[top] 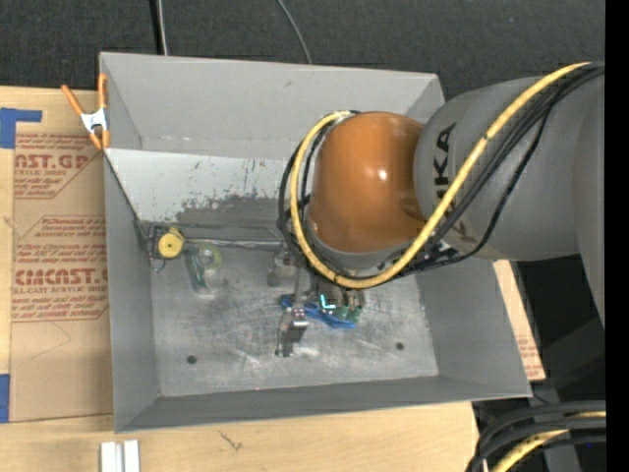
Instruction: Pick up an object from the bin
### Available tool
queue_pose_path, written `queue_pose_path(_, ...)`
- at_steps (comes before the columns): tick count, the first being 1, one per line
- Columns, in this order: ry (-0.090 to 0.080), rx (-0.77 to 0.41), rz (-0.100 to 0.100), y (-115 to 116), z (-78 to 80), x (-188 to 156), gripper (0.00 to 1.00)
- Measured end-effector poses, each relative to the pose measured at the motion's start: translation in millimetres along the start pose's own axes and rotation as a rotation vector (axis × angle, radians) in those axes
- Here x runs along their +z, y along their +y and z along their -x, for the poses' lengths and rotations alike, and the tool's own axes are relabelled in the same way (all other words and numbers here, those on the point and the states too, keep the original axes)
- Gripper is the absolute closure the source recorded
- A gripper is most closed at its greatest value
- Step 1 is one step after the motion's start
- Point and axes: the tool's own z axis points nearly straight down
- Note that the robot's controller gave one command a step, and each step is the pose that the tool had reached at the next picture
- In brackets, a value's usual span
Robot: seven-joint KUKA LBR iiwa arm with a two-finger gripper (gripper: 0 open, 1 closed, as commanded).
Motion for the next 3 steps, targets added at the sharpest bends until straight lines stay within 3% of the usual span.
queue_pose_path(1, -0.004, -0.362, -0.002, -154, 4.2, 84, 0.0)
queue_pose_path(2, -0.013, -0.013, 0.0, -128, 30.2, 123, 0.0)
queue_pose_path(3, -0.016, -0.013, 0.001, -128, 32.3, 119, 1.0)
